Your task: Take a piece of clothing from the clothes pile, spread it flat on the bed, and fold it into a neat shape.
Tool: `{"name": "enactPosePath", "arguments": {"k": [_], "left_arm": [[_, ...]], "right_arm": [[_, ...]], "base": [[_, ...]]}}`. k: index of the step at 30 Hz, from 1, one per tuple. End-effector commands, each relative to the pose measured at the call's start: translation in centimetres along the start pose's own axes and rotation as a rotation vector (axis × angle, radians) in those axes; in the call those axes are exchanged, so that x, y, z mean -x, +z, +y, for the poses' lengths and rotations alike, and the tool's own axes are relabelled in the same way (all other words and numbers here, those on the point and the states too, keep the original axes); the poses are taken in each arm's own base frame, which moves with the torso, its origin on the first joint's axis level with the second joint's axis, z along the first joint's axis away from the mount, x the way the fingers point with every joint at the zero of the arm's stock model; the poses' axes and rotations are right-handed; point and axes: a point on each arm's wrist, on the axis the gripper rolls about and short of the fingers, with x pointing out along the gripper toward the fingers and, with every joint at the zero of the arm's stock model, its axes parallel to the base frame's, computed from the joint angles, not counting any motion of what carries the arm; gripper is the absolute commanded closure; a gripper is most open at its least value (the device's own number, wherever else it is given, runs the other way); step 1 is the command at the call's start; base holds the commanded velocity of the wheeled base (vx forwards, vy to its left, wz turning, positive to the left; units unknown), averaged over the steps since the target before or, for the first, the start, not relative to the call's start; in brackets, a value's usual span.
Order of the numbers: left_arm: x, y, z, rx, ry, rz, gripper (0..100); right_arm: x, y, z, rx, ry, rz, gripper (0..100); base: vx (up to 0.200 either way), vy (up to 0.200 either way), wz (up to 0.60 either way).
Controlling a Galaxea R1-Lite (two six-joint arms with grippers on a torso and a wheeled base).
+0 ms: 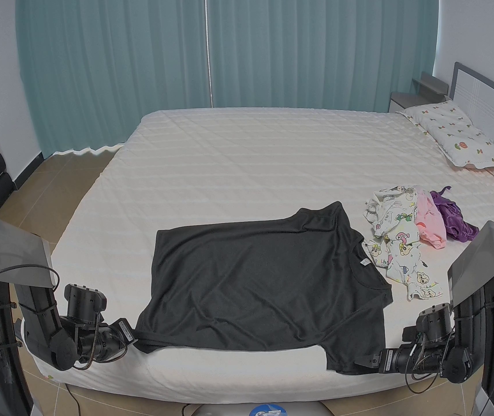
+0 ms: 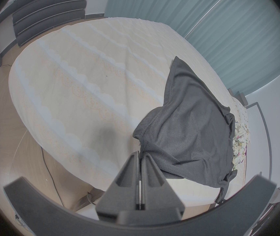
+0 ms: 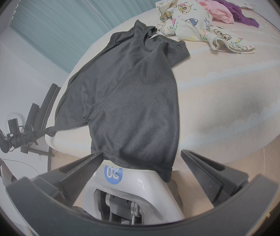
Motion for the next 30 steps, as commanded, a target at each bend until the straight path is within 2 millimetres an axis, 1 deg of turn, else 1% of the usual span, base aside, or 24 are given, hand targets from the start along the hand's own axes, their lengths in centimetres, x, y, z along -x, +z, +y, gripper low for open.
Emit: {"name": "enactPosePath", "arguments": {"k": [1, 4, 7, 16, 24, 27, 30], "left_arm": [[0.0, 0.0, 0.0, 0.0, 0.0, 0.001, 100], [0.0, 0.0, 0.0, 0.0, 0.001, 0.0, 100], [0.0, 0.0, 0.0, 0.0, -0.002, -0.001, 100], [0.0, 0.0, 0.0, 0.0, -0.001, 0.0, 100], [0.6, -0.4, 0.4, -0.019, 0.023, 0.003, 100], [1.2, -0.8, 0.7, -0.072, 0.035, 0.009, 100], [1.5, -1.1, 1.0, -0.113, 0.041, -0.003, 100]], "right_arm": [[0.1, -0.5, -0.1, 0.0, -0.011, 0.027, 100], [0.5, -0.3, -0.4, -0.021, -0.024, 0.022, 100], [1.5, 0.0, -1.0, -0.058, -0.058, 0.041, 100], [4.0, 0.1, -0.9, -0.089, -0.086, 0.096, 100], [5.8, -0.7, -0.7, -0.107, -0.118, 0.182, 100], [6.5, -0.7, -0.4, -0.102, -0.115, 0.185, 100], [7.1, -1.0, -0.4, -0.104, -0.128, 0.217, 100]], "base": [[0.0, 0.0, 0.0], [0.0, 0.0, 0.0], [0.0, 0.0, 0.0], [0.0, 0.0, 0.0], [0.0, 0.0, 0.0], [0.0, 0.0, 0.0], [0.0, 0.0, 0.0]]}}
